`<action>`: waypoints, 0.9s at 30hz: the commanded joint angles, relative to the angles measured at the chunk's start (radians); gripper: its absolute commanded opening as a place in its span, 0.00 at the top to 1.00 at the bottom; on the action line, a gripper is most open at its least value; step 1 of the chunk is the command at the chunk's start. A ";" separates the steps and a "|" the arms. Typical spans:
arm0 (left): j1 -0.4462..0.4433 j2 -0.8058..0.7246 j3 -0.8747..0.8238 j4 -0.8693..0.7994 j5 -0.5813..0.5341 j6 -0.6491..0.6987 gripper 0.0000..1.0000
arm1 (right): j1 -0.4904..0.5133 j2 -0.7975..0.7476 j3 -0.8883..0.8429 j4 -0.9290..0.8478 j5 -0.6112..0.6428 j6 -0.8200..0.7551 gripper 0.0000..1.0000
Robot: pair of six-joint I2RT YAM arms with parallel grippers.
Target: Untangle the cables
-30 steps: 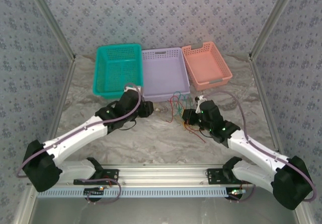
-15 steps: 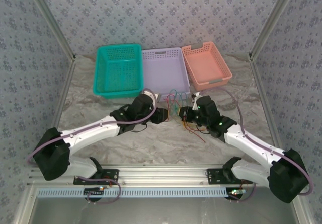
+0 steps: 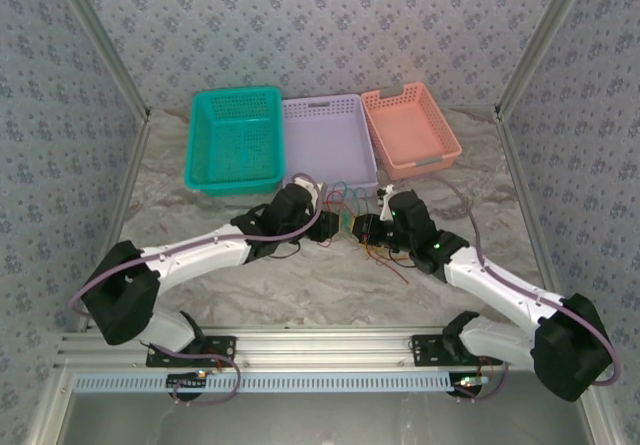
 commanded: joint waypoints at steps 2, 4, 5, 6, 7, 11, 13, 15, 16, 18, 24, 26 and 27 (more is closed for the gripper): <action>0.012 -0.020 0.038 0.014 -0.040 0.009 0.90 | -0.003 -0.027 -0.004 -0.008 0.001 0.006 1.00; 0.017 -0.053 0.049 -0.061 -0.085 0.020 1.00 | -0.018 -0.041 0.000 -0.051 0.025 -0.012 1.00; 0.022 -0.072 0.054 -0.108 -0.109 0.027 1.00 | -0.034 -0.051 0.004 -0.083 0.045 -0.028 1.00; 0.029 -0.093 0.058 -0.153 -0.121 0.040 1.00 | -0.054 -0.061 0.010 -0.115 0.062 -0.043 1.00; 0.033 -0.110 0.060 -0.190 -0.122 0.057 1.00 | -0.071 -0.068 0.014 -0.139 0.070 -0.056 1.00; 0.047 -0.185 0.064 -0.341 -0.132 0.137 1.00 | -0.154 -0.080 0.045 -0.206 0.073 -0.110 1.00; 0.048 -0.213 0.065 -0.402 -0.159 0.165 1.00 | -0.172 -0.067 0.078 -0.246 0.084 -0.139 1.00; 0.049 -0.232 0.069 -0.456 -0.180 0.189 1.00 | -0.178 -0.049 0.110 -0.284 0.108 -0.157 1.00; 0.049 -0.238 0.078 -0.493 -0.202 0.196 1.00 | -0.182 -0.043 0.122 -0.297 0.119 -0.181 1.00; 0.051 -0.244 0.094 -0.558 -0.252 0.201 1.00 | -0.199 -0.041 0.135 -0.309 0.128 -0.191 1.00; 0.090 -0.264 0.107 -0.690 -0.376 0.175 1.00 | -0.270 -0.055 0.149 -0.337 0.089 -0.209 1.00; 0.091 -0.277 0.097 -0.682 -0.351 0.180 1.00 | -0.283 -0.052 0.143 -0.328 0.070 -0.204 1.00; 0.091 -0.279 0.092 -0.678 -0.344 0.179 1.00 | -0.289 -0.052 0.139 -0.319 0.061 -0.199 1.00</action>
